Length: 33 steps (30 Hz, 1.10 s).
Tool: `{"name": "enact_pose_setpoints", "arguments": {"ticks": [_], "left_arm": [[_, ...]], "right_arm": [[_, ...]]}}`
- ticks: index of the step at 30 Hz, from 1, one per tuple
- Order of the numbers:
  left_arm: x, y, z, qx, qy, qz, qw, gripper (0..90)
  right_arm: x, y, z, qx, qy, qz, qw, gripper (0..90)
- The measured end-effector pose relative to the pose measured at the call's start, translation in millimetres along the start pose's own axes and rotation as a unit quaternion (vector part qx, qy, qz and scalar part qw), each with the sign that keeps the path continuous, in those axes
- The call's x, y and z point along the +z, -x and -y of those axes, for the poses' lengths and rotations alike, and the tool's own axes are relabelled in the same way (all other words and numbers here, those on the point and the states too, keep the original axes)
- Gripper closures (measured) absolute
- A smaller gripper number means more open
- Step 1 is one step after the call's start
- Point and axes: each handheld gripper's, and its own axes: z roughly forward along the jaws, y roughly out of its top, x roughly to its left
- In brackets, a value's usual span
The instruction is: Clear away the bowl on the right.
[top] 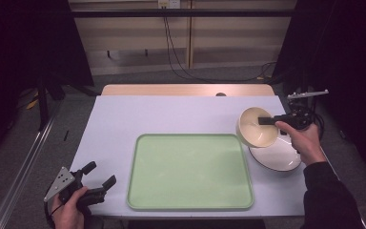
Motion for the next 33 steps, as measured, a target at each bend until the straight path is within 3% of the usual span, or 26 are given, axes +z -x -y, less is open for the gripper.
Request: {"name": "enact_pose_setpoints", "arguments": {"ticks": [12, 19, 26, 33], "left_arm": [[0.1, -0.1, -0.1, 0.001, -0.001, 0.001, 1.0, 1.1], [0.5, -0.1, 0.0, -0.001, 0.001, -0.001, 1.0, 1.1], [0.1, -0.3, 0.0, 0.001, -0.001, 0.002, 1.0, 1.1], [0.5, 0.3, -0.1, -0.002, 0.002, -0.002, 1.0, 1.1]], "right_arm": [[25.5, -5.1, -10.1, -0.01, -0.024, -0.002, 0.9997, 83.2], [37.2, -4.6, -13.7, 0.002, -0.034, 0.001, 0.9994, 83.2], [50.4, -4.4, -16.5, 0.007, -0.047, 0.017, 0.9987, 83.2], [68.2, -1.6, -16.1, 0.006, -0.076, 0.029, 0.9966, 83.2]]}}
